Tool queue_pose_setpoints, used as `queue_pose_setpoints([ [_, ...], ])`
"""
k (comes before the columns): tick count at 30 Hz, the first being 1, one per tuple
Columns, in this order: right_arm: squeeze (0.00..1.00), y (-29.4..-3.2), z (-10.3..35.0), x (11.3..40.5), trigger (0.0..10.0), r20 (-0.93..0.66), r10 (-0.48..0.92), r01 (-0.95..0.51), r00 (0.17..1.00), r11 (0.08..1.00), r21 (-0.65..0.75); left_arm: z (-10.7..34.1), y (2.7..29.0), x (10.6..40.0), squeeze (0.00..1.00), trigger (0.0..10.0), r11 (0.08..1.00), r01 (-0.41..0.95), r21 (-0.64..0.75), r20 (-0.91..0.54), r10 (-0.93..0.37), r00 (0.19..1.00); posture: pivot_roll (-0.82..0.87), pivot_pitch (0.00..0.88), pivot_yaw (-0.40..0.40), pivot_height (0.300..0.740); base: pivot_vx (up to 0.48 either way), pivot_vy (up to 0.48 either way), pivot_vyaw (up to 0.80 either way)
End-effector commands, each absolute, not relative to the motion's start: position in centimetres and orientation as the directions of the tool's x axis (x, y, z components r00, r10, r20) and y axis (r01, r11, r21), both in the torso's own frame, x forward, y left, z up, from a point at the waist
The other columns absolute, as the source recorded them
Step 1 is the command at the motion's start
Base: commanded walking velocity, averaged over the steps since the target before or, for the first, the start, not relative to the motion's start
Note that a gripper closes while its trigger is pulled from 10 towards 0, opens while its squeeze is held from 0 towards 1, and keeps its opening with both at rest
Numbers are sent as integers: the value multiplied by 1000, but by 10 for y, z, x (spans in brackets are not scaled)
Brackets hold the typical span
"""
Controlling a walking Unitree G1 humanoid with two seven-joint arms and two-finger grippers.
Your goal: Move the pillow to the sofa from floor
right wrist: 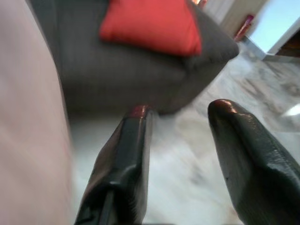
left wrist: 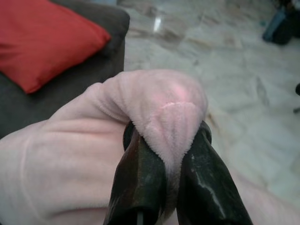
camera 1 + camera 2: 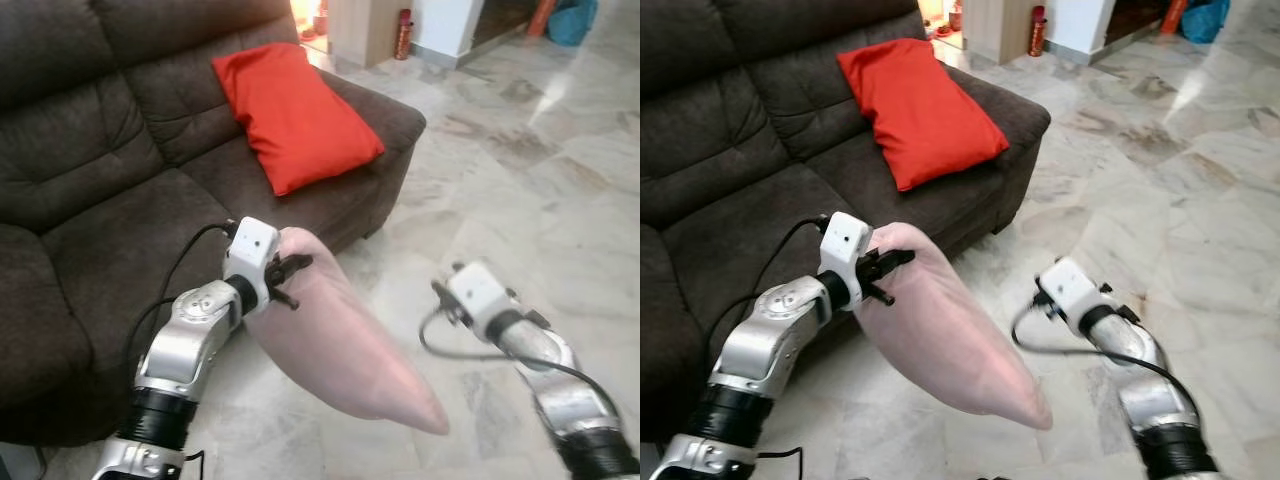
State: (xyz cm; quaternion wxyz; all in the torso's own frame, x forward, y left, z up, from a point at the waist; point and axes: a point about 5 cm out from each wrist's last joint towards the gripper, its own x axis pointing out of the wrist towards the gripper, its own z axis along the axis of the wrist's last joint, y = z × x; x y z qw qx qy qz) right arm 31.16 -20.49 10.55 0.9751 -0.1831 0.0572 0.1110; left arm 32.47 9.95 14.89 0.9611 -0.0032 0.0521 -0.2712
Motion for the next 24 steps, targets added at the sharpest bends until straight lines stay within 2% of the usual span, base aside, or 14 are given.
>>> queue_pose_setpoints([
  [1, 0, -206, 113, 313, 10000, -98, 137, -158, 986, 957, -245, 172, 111, 334, 0, 10000, 913, 405, -49, 37, -403, 914, 78, 72, 9, 740, 0, 0, 0],
  [5, 0, -195, 116, 310, 10000, -62, 169, -179, 984, 964, -198, 174, 107, 332, 0, 10000, 920, 383, -78, 57, -380, 923, 83, 74, 3, 740, 0, 0, 0],
  [8, 0, -197, 122, 305, 10000, -80, 278, -289, 957, 911, -295, 173, 100, 329, 0, 10000, 899, 432, -77, 45, -430, 902, 84, 78, -1, 740, 0, 0, 0],
  [10, 0, -199, 123, 305, 10000, -86, 278, -291, 957, 905, -309, 173, 100, 329, 0, 10000, 896, 438, -76, 43, -436, 899, 81, 79, 0, 740, 0, 0, 0],
  [11, 0, -209, 126, 306, 10000, -106, 280, -299, 954, 871, -391, 174, 100, 329, 0, 10000, 886, 457, -75, 36, -456, 889, 76, 80, 2, 740, 0, 0, 0],
  [12, 0, -209, 126, 306, 10000, -106, 280, -299, 954, 871, -391, 174, 100, 329, 0, 10000, 886, 457, -75, 36, -456, 889, 76, 80, 2, 740, 0, 0, 0],
  [13, 0, -213, 126, 306, 10000, -120, 284, -308, 951, 848, -431, 174, 101, 329, 0, 10000, 883, 463, -75, 34, -462, 886, 75, 80, 3, 740, 0, 0, 0],
  [14, 0, -226, 124, 305, 10000, -202, 282, -347, 938, 742, -574, 176, 102, 332, 0, 10000, 876, 478, -69, 31, -477, 878, 71, 82, 8, 740, 0, 0, 0],
  [18, 0, -242, 124, 304, 10000, -269, 262, -375, 927, 679, -631, 178, 104, 335, 0, 10000, 860, 509, -47, 22, -508, 861, 73, 83, 14, 740, 0, 0, 0],
  [22, 0, -254, 119, 300, 10000, -368, 244, -440, 898, 558, -704, 183, 106, 336, 0, 10000, 827, 559, -51, 20, -559, 829, 73, 85, 21, 740, 0, 0, 0],
  [24, 0, -255, 114, 296, 10000, -421, 262, -495, 868, 521, -696, 187, 106, 336, 0, 10000, 810, 583, -59, 27, -583, 812, 73, 86, 25, 740, 0, 0, 0],
])
